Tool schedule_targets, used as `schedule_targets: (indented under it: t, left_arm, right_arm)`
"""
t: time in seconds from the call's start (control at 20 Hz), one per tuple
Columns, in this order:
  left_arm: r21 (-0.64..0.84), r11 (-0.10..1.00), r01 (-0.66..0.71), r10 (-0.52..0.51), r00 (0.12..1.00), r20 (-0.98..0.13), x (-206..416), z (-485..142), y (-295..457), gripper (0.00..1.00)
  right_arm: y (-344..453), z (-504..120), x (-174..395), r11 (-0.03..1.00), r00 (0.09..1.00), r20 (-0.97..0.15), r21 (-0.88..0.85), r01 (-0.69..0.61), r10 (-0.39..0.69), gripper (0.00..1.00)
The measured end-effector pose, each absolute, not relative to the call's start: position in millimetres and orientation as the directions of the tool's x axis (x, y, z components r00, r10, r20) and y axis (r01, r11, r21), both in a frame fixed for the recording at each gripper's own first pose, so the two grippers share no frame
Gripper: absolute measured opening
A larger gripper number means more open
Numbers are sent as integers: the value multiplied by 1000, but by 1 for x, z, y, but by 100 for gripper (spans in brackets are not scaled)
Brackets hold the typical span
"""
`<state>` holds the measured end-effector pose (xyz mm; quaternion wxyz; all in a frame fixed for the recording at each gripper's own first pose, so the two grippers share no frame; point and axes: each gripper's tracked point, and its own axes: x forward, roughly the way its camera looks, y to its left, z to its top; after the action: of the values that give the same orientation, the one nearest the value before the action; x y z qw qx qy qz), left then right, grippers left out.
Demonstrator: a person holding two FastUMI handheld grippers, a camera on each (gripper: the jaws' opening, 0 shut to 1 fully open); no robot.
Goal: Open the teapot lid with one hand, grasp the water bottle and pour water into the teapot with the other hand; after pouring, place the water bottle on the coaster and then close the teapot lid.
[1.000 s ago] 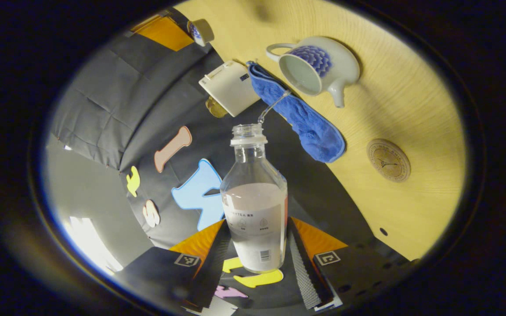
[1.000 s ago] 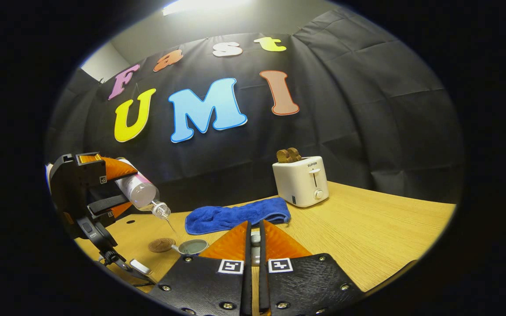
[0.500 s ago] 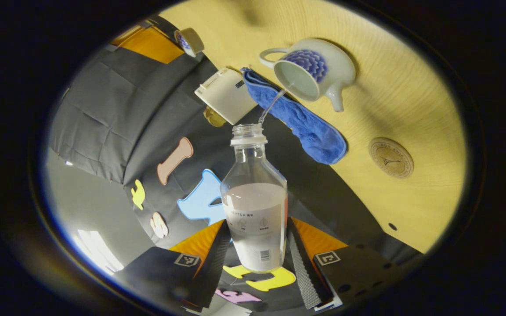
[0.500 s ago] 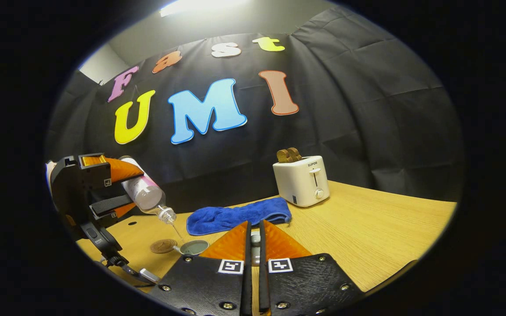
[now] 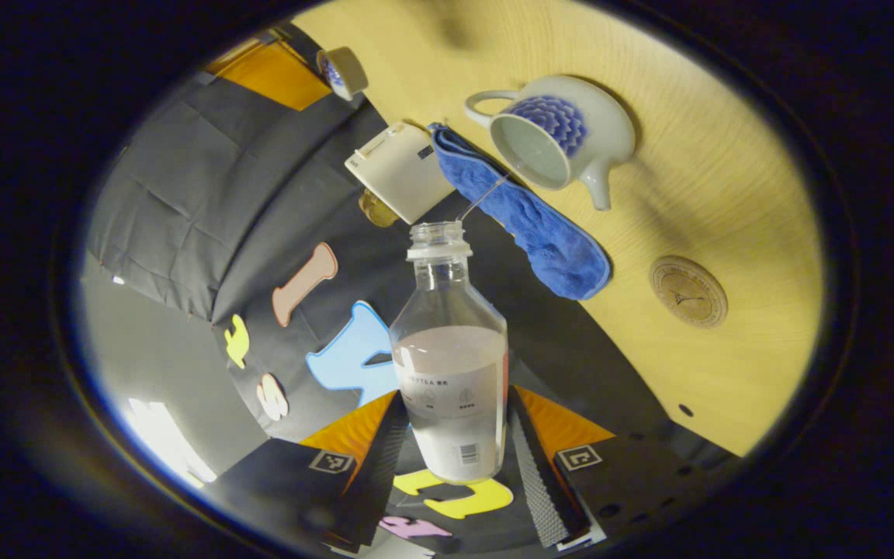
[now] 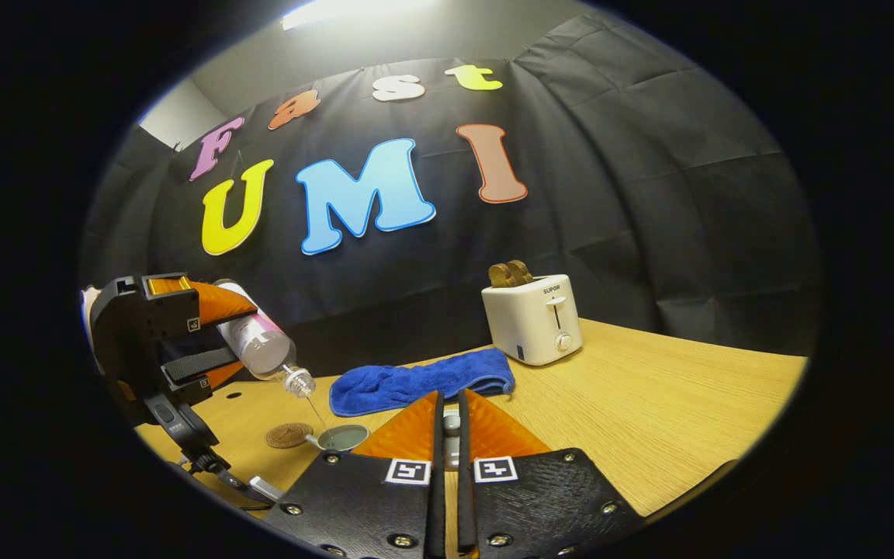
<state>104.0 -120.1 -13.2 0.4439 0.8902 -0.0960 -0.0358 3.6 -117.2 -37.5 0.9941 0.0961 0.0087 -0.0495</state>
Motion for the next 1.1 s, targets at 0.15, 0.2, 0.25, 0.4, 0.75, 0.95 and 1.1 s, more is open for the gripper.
schedule_targets:
  t: [0.15, 0.2, 0.25, 0.4, 0.75, 0.95, 1.1]
  left_arm:
    - [878, -470, -96, -190, 982, 6, 105, -20, -114, 87]
    - [910, -409, -71, -182, 983, -6, 107, -25, -111, 88]
    - [942, -334, -45, -182, 983, -18, 106, -31, -109, 88]
    - [993, -122, 5, -188, 982, -28, 104, -38, -105, 88]
    - [909, 402, 107, -146, 988, -52, 118, -44, -78, 88]
    - [734, 660, 158, -138, 987, -87, 133, -53, -69, 88]
    - [567, 804, 180, -143, 984, -110, 144, -62, -61, 88]
  right_arm:
    - [-117, -39, 4, 976, 995, -33, 192, 102, -97, 6]
    - [-117, -40, 4, 976, 995, -35, 191, 102, -97, 6]
    - [-117, -40, 4, 976, 995, -36, 190, 102, -97, 6]
    - [-117, -43, 6, 977, 994, -42, 187, 103, -97, 6]
    - [-114, -47, 8, 981, 994, -56, 160, 105, -97, 6]
    - [-113, -50, 10, 983, 993, -65, 146, 108, -99, 6]
    - [-113, -51, 10, 985, 992, -66, 131, 113, -105, 6]
